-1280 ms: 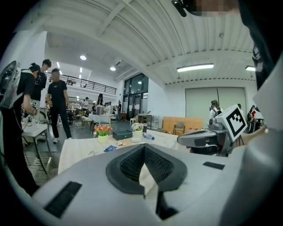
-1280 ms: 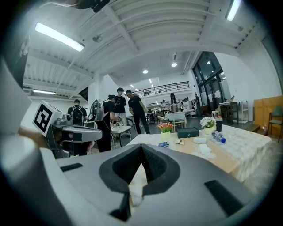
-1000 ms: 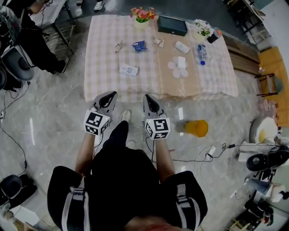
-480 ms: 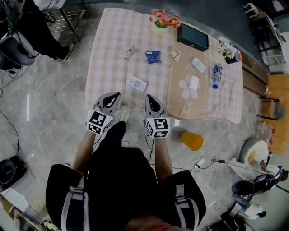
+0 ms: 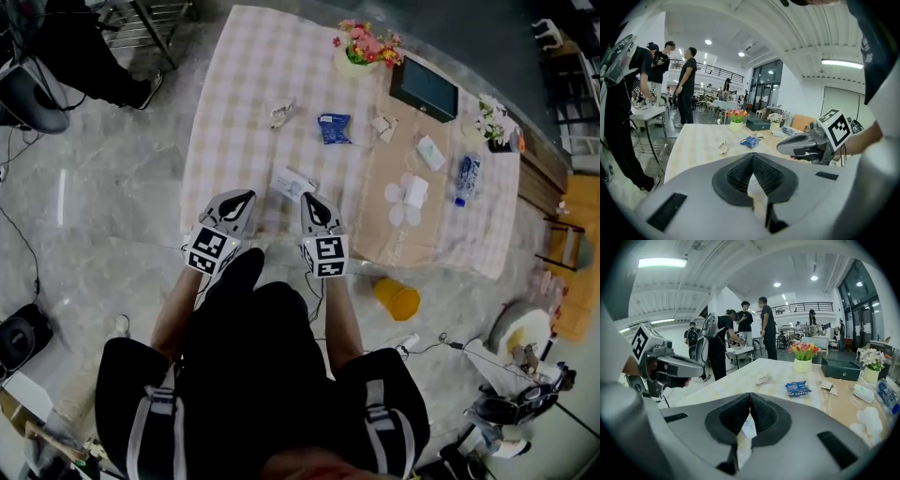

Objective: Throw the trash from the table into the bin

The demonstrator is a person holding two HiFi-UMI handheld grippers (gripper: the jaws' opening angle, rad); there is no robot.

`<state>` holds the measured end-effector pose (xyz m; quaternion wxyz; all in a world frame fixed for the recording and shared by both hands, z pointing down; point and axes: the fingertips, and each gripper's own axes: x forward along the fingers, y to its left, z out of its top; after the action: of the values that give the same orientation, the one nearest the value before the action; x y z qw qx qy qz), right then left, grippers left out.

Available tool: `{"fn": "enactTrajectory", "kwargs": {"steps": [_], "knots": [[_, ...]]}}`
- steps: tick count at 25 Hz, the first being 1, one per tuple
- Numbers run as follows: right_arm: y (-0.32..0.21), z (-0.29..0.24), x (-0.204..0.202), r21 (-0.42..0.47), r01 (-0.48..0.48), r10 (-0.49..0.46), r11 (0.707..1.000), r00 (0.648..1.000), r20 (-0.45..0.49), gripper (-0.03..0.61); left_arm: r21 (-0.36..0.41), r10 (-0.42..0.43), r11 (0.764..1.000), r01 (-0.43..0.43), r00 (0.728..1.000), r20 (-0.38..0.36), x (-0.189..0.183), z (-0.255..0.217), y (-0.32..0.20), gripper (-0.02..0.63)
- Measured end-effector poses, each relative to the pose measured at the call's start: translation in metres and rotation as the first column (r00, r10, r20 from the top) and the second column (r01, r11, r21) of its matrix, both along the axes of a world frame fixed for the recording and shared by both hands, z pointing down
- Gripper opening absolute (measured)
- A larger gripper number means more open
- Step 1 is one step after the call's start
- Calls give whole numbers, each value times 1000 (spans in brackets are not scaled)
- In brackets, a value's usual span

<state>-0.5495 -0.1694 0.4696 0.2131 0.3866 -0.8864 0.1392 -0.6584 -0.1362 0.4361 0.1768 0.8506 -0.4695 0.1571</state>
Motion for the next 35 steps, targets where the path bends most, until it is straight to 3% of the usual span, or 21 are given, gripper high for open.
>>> {"fn": "enactTrajectory", "kwargs": {"steps": [6, 9, 19, 27, 32, 35], "knots": [[-13, 22, -14, -23, 96, -97, 995, 992, -78, 7, -11, 10, 1000, -10, 1000, -9, 2, 3, -16, 3], [-13, 38, -23, -79, 179, -187, 981, 977, -104, 139, -24, -1, 1000, 0, 1000, -13, -2, 7, -20, 3], [-12, 85, -33, -138, 328, -353, 935, 899, -260, 372, -61, -27, 998, 26, 999, -19, -11, 17, -27, 3], [-14, 113, -32, -195, 325, -373, 925, 874, -313, 391, -85, -37, 996, 36, 999, -16, -16, 25, -29, 3], [-18, 115, -32, -192, 313, -360, 930, 883, -303, 382, -83, -35, 996, 33, 999, -20, -16, 26, -34, 3], [-22, 106, -30, -196, 287, -332, 938, 908, -256, 354, -79, -28, 997, 26, 999, -22, -14, 22, -36, 3]]}}
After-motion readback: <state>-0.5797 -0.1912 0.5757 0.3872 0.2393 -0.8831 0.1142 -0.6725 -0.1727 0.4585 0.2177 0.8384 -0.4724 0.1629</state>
